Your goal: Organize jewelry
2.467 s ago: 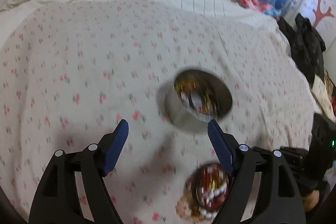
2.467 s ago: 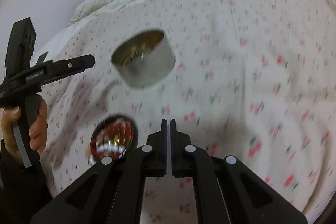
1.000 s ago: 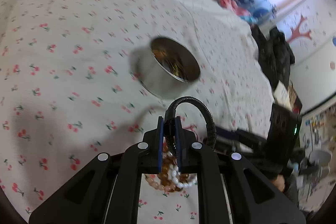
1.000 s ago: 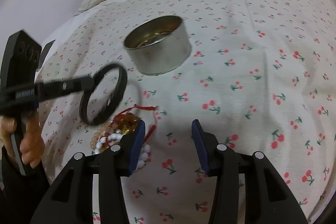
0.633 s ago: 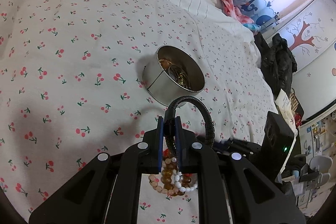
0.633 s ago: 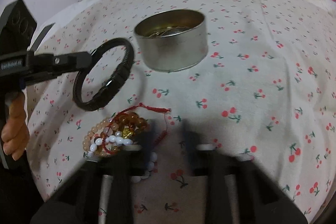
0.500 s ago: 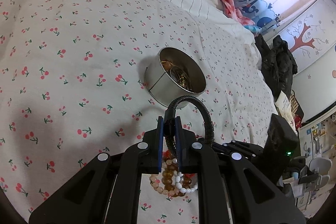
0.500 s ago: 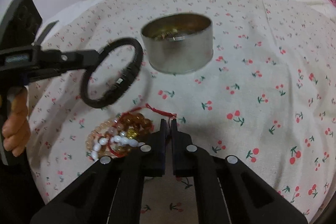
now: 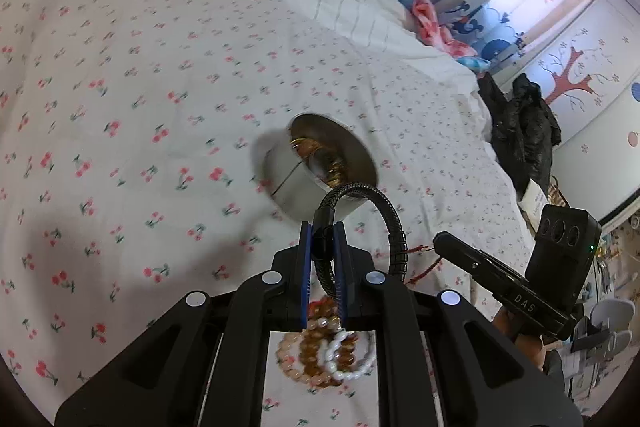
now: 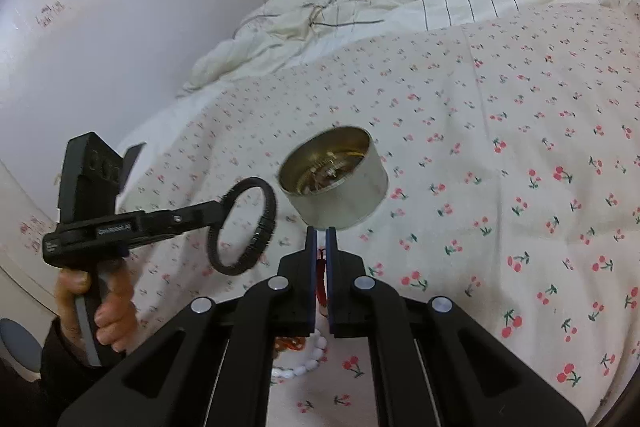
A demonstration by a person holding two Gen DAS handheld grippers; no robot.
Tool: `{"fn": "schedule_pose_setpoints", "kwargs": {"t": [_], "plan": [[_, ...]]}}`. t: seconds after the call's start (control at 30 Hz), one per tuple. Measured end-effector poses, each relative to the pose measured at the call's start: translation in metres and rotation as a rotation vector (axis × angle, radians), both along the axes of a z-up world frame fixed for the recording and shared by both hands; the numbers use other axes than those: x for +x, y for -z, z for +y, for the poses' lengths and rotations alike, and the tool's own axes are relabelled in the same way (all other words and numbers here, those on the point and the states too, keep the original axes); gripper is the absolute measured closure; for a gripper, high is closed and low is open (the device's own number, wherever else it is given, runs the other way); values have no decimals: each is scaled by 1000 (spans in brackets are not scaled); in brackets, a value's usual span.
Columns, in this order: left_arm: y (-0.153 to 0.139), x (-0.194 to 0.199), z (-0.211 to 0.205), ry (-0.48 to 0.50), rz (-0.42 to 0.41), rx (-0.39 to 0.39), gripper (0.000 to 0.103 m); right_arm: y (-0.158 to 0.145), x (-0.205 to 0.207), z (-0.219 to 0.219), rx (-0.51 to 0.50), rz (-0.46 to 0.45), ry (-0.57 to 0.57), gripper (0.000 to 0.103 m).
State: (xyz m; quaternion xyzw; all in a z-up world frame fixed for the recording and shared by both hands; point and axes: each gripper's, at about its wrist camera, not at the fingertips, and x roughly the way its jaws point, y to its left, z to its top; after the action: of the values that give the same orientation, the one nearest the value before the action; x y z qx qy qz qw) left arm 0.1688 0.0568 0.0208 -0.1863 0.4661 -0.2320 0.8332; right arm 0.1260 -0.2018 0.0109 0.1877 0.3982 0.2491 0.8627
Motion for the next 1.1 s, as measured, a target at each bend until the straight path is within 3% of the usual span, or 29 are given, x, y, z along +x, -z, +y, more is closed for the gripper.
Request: {"fn": "schedule_pose_setpoints", "kwargs": {"t": [0.37,0.7,0.97,1.1], "plan": [[-24,41,-31,25,-55,19,94,-35,12,-15,66,-91,32,98],[-1,71,-37,-10,6,45,94,-41,26,-21,70,-99,43,98],[19,95,-51,-22,61,175,93,-47,42,-23,79,-104,47,98],[17,95,-48,-34,83,184,86,-47,53,-21,97,-95,41,98]]}}
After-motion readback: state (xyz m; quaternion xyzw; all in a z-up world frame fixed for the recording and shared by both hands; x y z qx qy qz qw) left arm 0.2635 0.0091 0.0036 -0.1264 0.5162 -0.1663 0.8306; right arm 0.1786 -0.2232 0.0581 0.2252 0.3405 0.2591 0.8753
